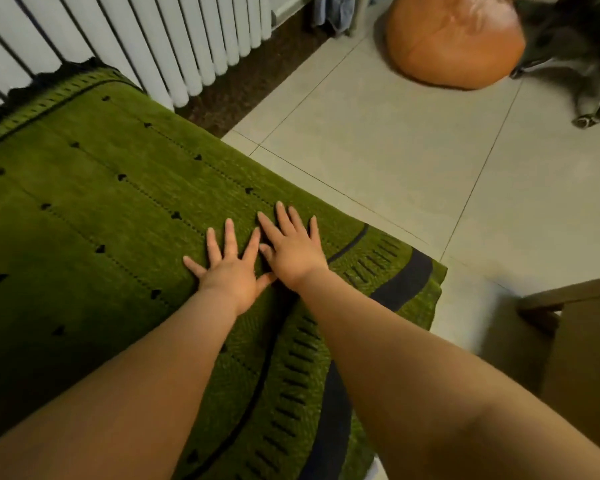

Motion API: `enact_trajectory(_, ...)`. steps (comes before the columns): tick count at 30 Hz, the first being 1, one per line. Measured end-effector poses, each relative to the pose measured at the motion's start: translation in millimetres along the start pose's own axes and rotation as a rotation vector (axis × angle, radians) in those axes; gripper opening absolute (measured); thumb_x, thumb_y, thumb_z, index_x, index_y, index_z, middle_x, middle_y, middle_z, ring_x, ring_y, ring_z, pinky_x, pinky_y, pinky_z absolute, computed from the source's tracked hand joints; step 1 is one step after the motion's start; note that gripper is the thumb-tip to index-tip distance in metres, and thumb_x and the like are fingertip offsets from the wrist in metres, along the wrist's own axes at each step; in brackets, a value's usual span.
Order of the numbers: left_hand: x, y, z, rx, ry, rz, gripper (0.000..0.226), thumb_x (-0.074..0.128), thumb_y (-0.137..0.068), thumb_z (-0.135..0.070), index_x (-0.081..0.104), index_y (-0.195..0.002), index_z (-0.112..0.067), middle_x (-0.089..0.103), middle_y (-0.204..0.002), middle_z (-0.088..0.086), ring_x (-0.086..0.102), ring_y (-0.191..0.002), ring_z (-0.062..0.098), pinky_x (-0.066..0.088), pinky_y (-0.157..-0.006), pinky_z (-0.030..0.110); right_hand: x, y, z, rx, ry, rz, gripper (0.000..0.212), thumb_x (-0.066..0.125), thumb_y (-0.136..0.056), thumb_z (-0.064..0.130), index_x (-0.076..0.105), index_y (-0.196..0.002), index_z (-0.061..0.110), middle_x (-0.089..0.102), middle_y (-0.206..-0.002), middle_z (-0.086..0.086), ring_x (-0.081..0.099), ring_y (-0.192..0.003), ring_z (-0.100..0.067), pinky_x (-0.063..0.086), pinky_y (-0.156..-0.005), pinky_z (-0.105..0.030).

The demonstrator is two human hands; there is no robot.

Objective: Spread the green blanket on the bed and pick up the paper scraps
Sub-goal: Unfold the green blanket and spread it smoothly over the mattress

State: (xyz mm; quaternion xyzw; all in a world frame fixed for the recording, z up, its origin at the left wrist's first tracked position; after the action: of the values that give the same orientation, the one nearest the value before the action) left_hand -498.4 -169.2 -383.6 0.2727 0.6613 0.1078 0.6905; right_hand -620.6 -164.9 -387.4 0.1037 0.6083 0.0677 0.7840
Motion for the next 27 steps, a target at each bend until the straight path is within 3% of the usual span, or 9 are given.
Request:
enact_trajectory(2, 1, -7, -3, -0.005, 0.002, -0.037, 0.086, 0.025, -0.080, -0.080, -0.028, -0.140, -0.049, -0.037, -0.152, 0.004, -0.029, -0.140, 0.039, 0.000, -0.102, 0.077, 4, -5, -25, 0.035, 0.030, -0.028, 0.065, 0.016, -0.094, 0.065, 0.002, -0.153, 0.041, -0.007, -0.163, 0.004, -0.005, -0.151, -0.022, -0.005, -0.117, -0.054)
enact_trajectory(5, -3, -4, -8, 0.003, -0.004, -0.004, 0.087, 0.026, -0.079, -0.081, -0.029, -0.139, -0.050, -0.037, -0.153, 0.006, -0.028, -0.140, 0.041, 0.000, -0.102, 0.077, -5, 21, -98, 0.486, -0.018, -0.023, 0.073, 0.009, -0.088, 0.075, 0.015, -0.150, 0.037, 0.022, -0.159, -0.006, 0.020, -0.146, -0.033, 0.011, -0.116, -0.058)
enact_trajectory(7, -16, -3, -8, 0.019, -0.011, 0.086, 0.086, 0.037, -0.084, -0.073, -0.024, -0.141, -0.051, -0.035, -0.153, 0.007, -0.026, -0.141, 0.042, 0.004, -0.106, 0.075, -22, 34, -130, 0.759, -0.040, 0.166, 0.074, 0.010, -0.089, 0.073, 0.033, -0.144, 0.028, 0.042, -0.146, -0.011, 0.036, -0.136, -0.038, 0.018, -0.111, -0.064)
enact_trajectory(9, -33, 1, -10, 0.055, -0.026, 0.196, 0.079, 0.045, -0.092, -0.056, -0.014, -0.145, -0.051, -0.029, -0.156, 0.007, -0.019, -0.143, 0.041, 0.014, -0.110, 0.069, -38, 37, -136, 0.890, 0.086, 0.366, 0.067, 0.017, -0.095, 0.061, 0.036, -0.145, 0.022, 0.042, -0.147, -0.012, 0.031, -0.140, -0.039, 0.010, -0.112, -0.068)
enact_trajectory(11, -55, 12, -1, 0.083, -0.012, 0.258, 0.067, 0.044, -0.098, -0.041, 0.002, -0.150, -0.045, -0.015, -0.160, 0.006, -0.005, -0.147, 0.037, 0.024, -0.113, 0.059, -57, 27, -107, 0.805, 0.242, 0.413, 0.057, 0.038, -0.096, 0.039, 0.034, -0.148, 0.016, 0.035, -0.152, -0.014, 0.022, -0.145, -0.039, 0.004, -0.115, -0.065)
enact_trajectory(13, -70, 24, 11, 0.070, 0.037, 0.251, 0.057, 0.040, -0.100, -0.037, 0.016, -0.152, -0.035, 0.003, -0.161, 0.008, 0.014, -0.146, 0.033, 0.032, -0.112, 0.051, -64, 13, -60, 0.573, 0.277, 0.316, 0.058, 0.048, -0.091, 0.026, 0.036, -0.146, 0.013, 0.037, -0.150, -0.014, 0.023, -0.143, -0.038, 0.008, -0.118, -0.060)
enact_trajectory(17, -88, 60, 58, -0.076, 0.136, 0.229, 0.055, 0.040, -0.100, -0.037, 0.022, -0.152, -0.029, 0.017, -0.159, 0.009, 0.028, -0.141, 0.031, 0.040, -0.106, 0.046, -66, 8, 53, 0.203, 0.144, 0.187, 0.059, 0.050, -0.092, 0.024, 0.031, -0.148, 0.017, 0.034, -0.151, -0.012, 0.021, -0.145, -0.035, 0.011, -0.121, -0.052)
enact_trajectory(21, -83, 102, 123, -0.254, 0.220, 0.207, 0.056, 0.041, -0.100, -0.037, 0.022, -0.151, -0.025, 0.028, -0.154, 0.010, 0.032, -0.140, 0.030, 0.039, -0.108, 0.044, -54, 24, 150, -0.061, 0.118, 0.264, 0.061, 0.044, -0.095, 0.023, 0.023, -0.152, 0.019, 0.024, -0.157, -0.011, 0.013, -0.149, -0.032, 0.007, -0.121, -0.050)
enact_trajectory(27, -23, 193, 176, -0.439, 0.431, 0.240, 0.051, 0.043, -0.098, -0.036, 0.031, -0.146, -0.024, 0.035, -0.149, 0.009, 0.039, -0.133, 0.030, 0.039, -0.104, 0.042, -24, 71, 231, -0.255, 0.162, 0.394, 0.063, 0.049, -0.095, 0.020, 0.022, -0.152, 0.022, 0.021, -0.158, -0.011, 0.014, -0.148, -0.032, 0.009, -0.122, -0.048)
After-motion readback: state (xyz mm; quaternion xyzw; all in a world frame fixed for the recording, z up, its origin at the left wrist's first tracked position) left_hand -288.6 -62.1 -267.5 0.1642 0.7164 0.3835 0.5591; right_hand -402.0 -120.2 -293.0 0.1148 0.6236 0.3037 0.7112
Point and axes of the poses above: each hand's wrist, its own y-axis away from the middle knuckle, its own x-axis out of the palm, z = x × y, the point moved 4 cm from there along -y, towards the middle knuckle
